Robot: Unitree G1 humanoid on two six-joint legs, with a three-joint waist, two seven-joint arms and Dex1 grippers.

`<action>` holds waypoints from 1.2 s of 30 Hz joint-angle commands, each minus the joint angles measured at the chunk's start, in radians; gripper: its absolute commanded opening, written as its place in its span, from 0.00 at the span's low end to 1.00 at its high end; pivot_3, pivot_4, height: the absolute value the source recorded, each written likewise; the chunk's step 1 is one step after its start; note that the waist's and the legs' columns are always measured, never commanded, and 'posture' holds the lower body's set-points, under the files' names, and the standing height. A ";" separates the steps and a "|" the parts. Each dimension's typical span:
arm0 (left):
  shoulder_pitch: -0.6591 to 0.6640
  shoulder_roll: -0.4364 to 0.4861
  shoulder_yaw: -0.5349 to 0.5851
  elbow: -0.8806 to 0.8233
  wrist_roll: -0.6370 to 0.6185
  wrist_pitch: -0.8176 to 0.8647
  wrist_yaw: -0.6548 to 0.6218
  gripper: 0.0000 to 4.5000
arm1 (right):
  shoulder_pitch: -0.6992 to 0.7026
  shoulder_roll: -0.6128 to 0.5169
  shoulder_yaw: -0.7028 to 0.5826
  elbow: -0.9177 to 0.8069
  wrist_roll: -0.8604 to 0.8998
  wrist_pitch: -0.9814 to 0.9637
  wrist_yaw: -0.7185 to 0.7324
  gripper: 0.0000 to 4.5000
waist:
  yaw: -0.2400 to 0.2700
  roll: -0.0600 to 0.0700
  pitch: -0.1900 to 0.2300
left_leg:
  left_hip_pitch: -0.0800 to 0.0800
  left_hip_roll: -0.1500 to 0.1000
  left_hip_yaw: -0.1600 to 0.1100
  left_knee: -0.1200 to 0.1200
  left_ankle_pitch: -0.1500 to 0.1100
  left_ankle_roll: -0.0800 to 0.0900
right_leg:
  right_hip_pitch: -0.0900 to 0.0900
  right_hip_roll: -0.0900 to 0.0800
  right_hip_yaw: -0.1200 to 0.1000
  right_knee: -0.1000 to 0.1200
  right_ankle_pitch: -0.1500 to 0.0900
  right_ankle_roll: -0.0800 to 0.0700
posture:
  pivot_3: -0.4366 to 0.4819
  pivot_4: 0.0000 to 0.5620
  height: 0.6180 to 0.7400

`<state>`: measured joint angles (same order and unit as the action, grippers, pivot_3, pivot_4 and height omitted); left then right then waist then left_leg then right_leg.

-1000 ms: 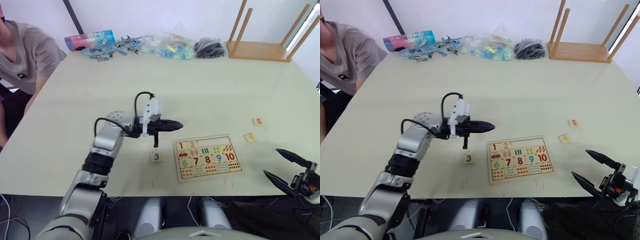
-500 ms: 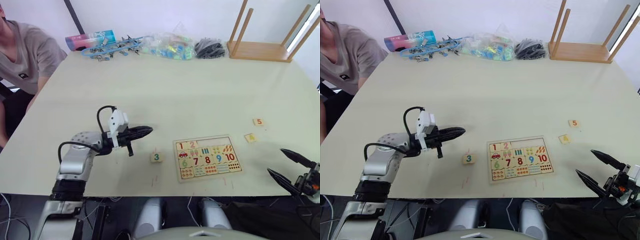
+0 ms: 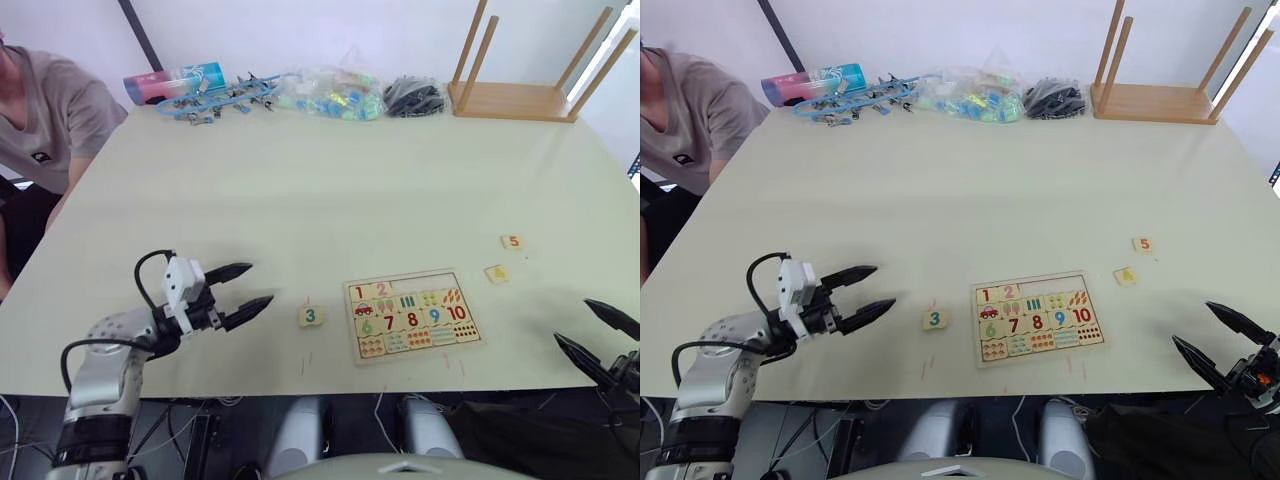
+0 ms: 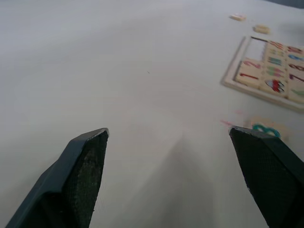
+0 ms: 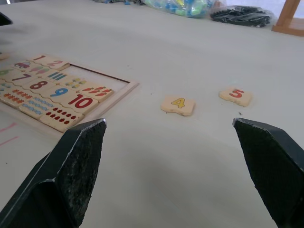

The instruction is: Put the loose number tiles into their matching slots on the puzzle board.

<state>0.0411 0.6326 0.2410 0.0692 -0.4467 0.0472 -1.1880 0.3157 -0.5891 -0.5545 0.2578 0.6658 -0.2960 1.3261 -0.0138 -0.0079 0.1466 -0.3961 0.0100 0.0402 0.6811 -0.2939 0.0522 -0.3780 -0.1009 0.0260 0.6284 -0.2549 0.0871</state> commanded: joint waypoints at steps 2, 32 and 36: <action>0.039 0.037 0.076 0.031 -0.038 -0.063 -0.050 0.98 | 0.010 -0.003 -0.035 0.007 0.006 -0.025 0.009 1.00 | -0.001 0.000 0.000 | 0.000 0.000 0.000 0.000 -0.001 0.002 | 0.000 0.000 -0.001 0.000 0.000 0.000 | 0.48 0.27 1.00; 0.021 0.069 0.100 0.171 -0.062 -0.156 -0.157 0.98 | 0.029 -0.019 -0.072 0.036 0.022 -0.032 0.063 1.00 | -0.001 0.005 -0.003 | 0.001 0.000 0.000 -0.003 -0.002 0.003 | 0.000 -0.005 -0.010 -0.002 0.000 -0.002 | 0.48 0.27 1.00; 0.028 0.062 0.105 0.162 -0.066 -0.154 -0.137 0.98 | 0.032 -0.015 -0.071 0.030 0.023 -0.033 0.066 1.00 | -0.001 0.005 -0.003 | 0.001 0.000 0.000 -0.003 -0.002 0.003 | 0.000 -0.005 -0.010 -0.002 0.000 -0.002 | 0.48 0.27 1.00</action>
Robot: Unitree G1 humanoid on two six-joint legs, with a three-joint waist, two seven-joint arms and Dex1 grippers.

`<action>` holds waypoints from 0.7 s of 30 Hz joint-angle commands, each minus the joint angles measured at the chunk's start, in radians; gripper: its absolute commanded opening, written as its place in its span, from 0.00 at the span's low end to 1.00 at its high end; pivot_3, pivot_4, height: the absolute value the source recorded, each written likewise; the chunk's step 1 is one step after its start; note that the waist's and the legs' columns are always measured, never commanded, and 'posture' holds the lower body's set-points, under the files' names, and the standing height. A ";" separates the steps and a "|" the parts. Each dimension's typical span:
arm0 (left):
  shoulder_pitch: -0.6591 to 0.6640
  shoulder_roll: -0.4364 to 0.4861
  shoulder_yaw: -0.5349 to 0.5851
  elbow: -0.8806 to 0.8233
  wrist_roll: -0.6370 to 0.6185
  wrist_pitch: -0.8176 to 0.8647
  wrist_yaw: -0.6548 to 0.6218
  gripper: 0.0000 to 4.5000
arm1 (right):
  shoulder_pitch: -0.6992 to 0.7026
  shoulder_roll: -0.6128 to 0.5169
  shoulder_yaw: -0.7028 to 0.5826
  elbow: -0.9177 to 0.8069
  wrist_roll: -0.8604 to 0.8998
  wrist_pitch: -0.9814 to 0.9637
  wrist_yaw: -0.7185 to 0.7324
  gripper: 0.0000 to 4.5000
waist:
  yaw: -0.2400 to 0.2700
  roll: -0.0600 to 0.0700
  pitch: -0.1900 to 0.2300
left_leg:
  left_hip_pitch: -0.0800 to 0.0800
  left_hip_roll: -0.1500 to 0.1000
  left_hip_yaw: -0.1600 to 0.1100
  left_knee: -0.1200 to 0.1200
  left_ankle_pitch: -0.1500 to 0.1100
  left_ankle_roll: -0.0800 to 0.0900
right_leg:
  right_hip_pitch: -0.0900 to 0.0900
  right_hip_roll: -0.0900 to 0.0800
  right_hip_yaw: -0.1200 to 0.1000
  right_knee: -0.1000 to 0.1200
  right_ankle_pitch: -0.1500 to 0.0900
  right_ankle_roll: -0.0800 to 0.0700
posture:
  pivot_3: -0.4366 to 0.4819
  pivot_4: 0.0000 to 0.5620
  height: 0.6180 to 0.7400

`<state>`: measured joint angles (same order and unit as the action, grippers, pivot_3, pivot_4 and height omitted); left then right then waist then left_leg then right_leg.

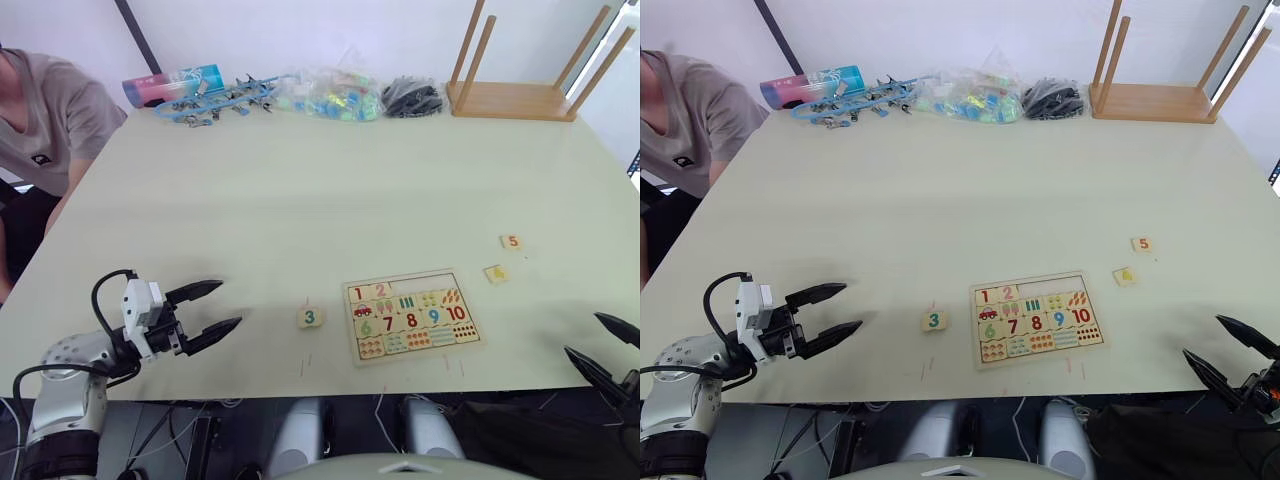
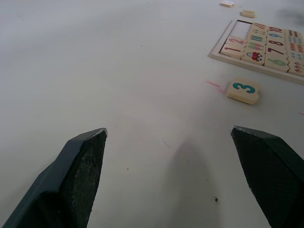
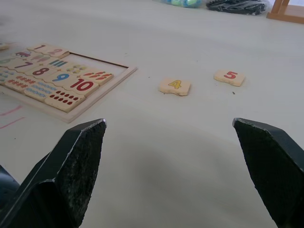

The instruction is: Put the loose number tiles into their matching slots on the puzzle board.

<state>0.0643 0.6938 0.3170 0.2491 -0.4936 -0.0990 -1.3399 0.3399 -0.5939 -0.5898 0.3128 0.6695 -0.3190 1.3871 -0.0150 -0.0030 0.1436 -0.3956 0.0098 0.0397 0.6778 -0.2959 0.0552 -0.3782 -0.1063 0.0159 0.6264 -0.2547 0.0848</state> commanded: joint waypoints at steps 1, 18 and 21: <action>0.005 0.000 0.030 -0.019 -0.020 -0.008 0.020 0.98 | 0.008 -0.010 -0.035 -0.026 0.020 -0.009 0.005 1.00 | 0.000 0.000 0.000 | 0.000 0.000 0.000 0.000 0.000 0.000 | 0.000 0.000 0.000 0.000 0.000 0.000 | 0.48 0.27 1.00; -0.026 0.033 -0.021 -0.017 -0.005 -0.046 -0.055 0.98 | 0.017 -0.005 -0.022 -0.053 0.025 -0.003 0.026 1.00 | 0.002 0.000 0.000 | 0.000 0.000 0.000 -0.003 0.000 0.000 | -0.001 0.000 -0.001 -0.001 0.000 -0.001 | 0.48 0.27 1.00; -0.056 0.038 -0.049 -0.016 0.009 -0.051 -0.078 0.98 | 0.022 -0.005 -0.023 -0.061 0.032 -0.003 0.051 1.00 | 0.001 0.000 0.000 | 0.000 0.000 0.000 -0.003 0.000 -0.001 | -0.001 0.000 -0.001 -0.001 0.000 -0.001 | 0.48 0.27 1.00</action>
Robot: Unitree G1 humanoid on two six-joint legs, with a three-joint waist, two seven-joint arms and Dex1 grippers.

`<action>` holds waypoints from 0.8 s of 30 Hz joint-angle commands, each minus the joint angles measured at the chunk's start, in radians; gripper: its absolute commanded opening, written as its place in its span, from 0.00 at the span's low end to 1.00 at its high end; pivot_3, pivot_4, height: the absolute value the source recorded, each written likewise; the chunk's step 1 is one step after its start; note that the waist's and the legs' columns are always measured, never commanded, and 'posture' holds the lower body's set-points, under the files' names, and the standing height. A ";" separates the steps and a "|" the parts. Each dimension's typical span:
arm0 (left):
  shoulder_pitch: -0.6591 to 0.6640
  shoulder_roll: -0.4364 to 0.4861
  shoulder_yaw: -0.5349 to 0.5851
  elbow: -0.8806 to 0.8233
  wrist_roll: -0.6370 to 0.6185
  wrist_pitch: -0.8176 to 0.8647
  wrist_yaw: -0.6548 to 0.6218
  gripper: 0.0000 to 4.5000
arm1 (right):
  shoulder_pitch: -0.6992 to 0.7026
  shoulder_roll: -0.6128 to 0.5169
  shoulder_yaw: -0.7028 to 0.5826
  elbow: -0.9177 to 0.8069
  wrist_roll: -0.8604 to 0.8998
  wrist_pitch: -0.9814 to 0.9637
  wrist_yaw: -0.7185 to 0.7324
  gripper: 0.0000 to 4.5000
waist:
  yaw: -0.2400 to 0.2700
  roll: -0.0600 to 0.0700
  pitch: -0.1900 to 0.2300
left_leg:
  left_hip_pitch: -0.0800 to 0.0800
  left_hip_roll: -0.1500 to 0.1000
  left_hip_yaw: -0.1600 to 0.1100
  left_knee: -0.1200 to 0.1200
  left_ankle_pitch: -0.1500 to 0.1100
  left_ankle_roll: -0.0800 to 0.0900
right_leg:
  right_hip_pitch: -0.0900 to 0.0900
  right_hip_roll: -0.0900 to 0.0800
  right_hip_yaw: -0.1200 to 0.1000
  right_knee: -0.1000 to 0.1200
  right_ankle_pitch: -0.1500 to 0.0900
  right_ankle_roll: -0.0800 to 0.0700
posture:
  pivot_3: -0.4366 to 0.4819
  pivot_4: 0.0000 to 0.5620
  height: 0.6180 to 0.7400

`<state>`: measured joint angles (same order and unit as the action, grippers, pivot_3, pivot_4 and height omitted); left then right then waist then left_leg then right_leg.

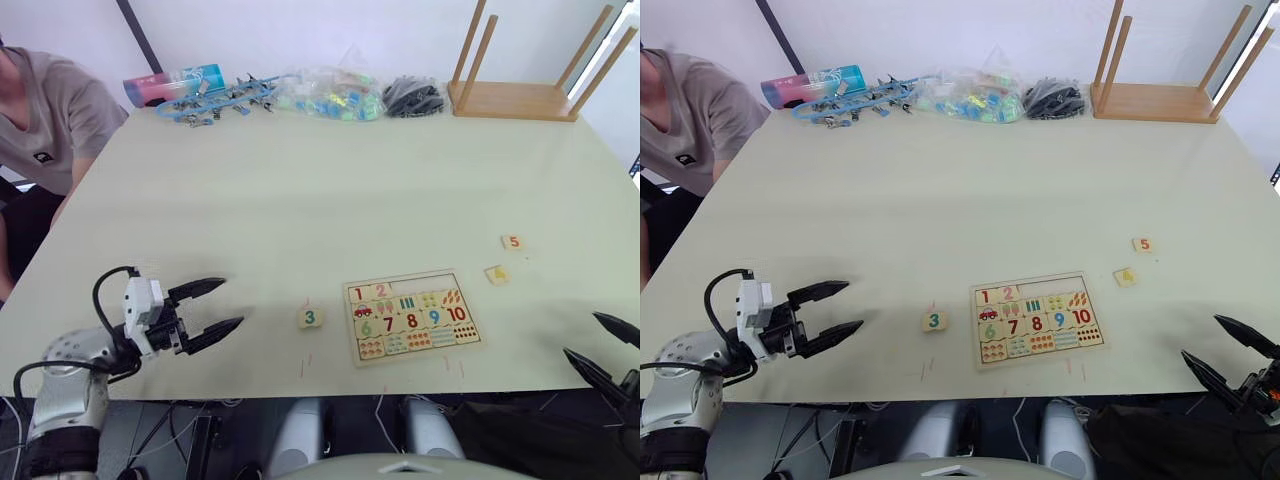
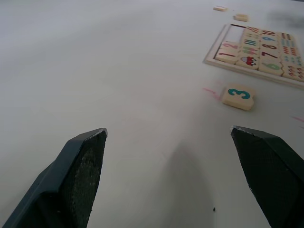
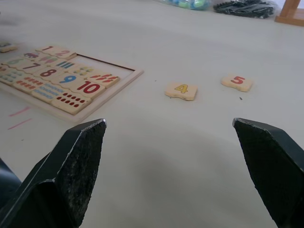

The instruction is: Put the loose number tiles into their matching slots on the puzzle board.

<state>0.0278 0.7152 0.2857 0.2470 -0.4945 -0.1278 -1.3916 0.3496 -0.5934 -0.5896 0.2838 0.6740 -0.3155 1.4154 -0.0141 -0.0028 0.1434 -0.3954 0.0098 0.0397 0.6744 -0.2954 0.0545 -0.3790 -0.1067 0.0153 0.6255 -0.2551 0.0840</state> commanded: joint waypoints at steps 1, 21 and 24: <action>-0.033 0.022 -0.039 -0.015 0.020 -0.030 -0.047 0.98 | 0.016 -0.005 -0.022 -0.040 0.034 -0.001 0.031 1.00 | 0.000 0.000 0.000 | 0.000 0.000 0.000 0.000 0.000 0.000 | 0.000 0.000 0.000 0.000 0.000 0.000 | 0.48 0.27 1.00; -0.310 0.005 -0.416 -0.046 0.231 0.010 -0.136 0.98 | 0.068 -0.038 -0.023 -0.201 0.065 0.080 0.127 1.00 | 0.003 0.000 0.000 | 0.000 0.000 0.000 -0.001 0.003 0.005 | 0.000 0.000 -0.002 0.000 0.000 0.000 | 0.48 0.27 1.00; -0.285 0.017 -0.437 -0.128 0.274 0.089 -0.064 0.98 | 0.073 -0.029 -0.019 -0.211 0.060 0.074 0.118 1.00 | 0.003 0.000 0.000 | 0.000 0.000 0.000 -0.001 0.003 0.005 | 0.000 0.000 -0.002 0.000 0.000 0.000 | 0.48 0.27 1.00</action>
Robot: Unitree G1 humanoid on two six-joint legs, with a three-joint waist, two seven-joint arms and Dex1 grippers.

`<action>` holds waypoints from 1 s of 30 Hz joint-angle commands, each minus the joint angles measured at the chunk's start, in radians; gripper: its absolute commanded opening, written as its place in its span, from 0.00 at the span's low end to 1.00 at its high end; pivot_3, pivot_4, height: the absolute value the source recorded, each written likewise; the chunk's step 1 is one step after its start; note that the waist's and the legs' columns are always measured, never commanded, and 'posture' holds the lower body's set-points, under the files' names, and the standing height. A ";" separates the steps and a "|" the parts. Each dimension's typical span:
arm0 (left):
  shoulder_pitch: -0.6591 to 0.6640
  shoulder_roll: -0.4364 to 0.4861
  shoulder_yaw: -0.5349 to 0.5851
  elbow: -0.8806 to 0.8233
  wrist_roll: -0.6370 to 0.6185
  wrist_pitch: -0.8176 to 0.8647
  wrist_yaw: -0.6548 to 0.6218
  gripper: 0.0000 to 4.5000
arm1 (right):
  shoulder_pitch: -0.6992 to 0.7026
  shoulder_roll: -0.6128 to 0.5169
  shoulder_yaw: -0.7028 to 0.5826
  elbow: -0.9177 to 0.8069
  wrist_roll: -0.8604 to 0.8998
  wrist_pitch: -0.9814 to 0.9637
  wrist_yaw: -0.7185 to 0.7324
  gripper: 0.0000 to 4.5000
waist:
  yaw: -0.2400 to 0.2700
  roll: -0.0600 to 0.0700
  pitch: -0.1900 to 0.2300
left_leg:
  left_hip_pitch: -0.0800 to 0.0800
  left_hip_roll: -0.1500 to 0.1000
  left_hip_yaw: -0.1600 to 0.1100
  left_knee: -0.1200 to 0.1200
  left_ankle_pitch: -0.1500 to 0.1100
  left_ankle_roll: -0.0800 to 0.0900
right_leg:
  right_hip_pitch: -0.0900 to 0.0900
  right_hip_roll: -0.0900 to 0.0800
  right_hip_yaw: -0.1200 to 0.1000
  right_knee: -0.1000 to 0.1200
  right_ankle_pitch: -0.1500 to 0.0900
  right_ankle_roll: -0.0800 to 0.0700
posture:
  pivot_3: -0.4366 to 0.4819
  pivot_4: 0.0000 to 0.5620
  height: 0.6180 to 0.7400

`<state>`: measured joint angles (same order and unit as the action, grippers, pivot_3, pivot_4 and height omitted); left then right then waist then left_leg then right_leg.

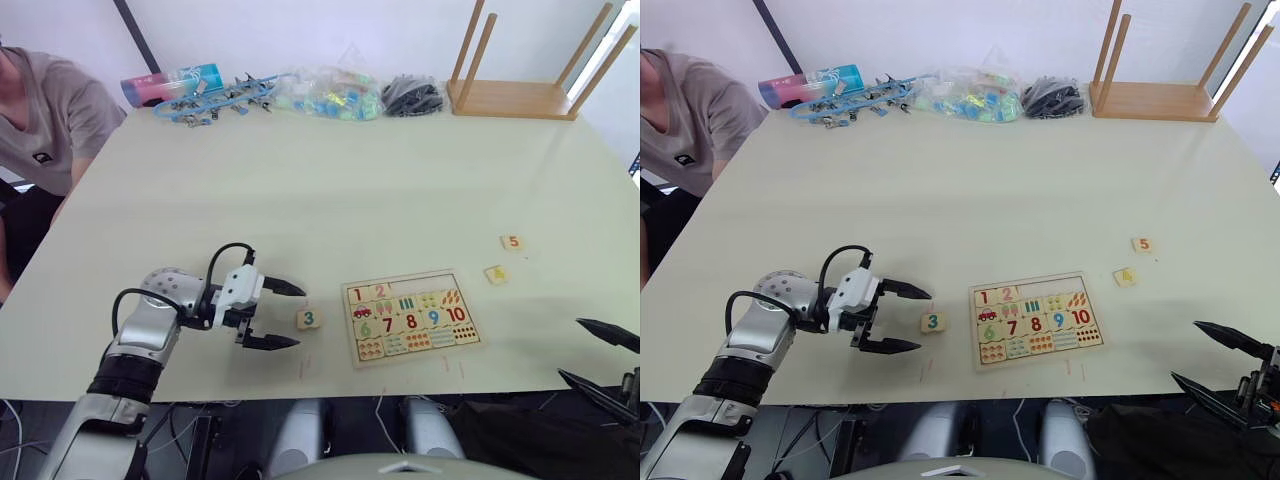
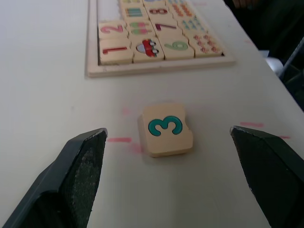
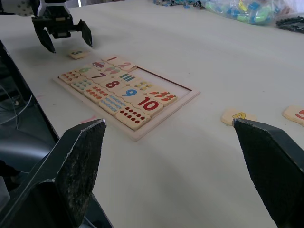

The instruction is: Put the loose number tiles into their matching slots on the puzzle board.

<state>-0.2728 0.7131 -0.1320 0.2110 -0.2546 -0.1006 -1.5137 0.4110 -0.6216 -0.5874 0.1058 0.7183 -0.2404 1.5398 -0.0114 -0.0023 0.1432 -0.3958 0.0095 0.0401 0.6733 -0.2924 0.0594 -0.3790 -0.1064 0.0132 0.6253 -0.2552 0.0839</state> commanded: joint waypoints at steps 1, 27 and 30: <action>0.019 0.028 -0.026 -0.115 0.047 0.083 0.071 0.98 | 0.013 0.001 -0.021 -0.036 0.016 -0.001 -0.009 1.00 | 0.001 0.000 0.000 | 0.000 0.000 0.000 0.000 0.000 0.000 | 0.000 0.000 0.000 0.000 0.000 0.000 | 0.48 0.27 1.00; 0.089 0.072 -0.053 -0.266 0.083 0.249 0.218 0.21 | 0.003 0.018 0.000 -0.039 -0.003 -0.011 -0.022 1.00 | 0.001 0.002 -0.001 | 0.001 0.000 0.000 0.000 0.000 0.000 | 0.001 0.000 0.000 0.000 0.000 0.000 | 0.48 0.27 1.00; 0.081 0.073 -0.050 -0.246 0.079 0.228 0.214 0.21 | 0.003 0.020 0.002 -0.040 -0.003 -0.014 -0.023 1.00 | 0.001 0.002 -0.001 | 0.001 0.000 0.000 0.000 0.000 0.000 | 0.001 0.000 0.000 0.000 0.000 0.000 | 0.48 0.27 1.00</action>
<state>-0.2053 0.7755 -0.1667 -0.0564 -0.1804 0.1314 -1.2842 0.4095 -0.6018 -0.5750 0.0875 0.7074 -0.2440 1.5193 -0.0104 -0.0001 0.1418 -0.3952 0.0095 0.0399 0.6733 -0.2921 0.0591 -0.3784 -0.1068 0.0131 0.6254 -0.2553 0.0837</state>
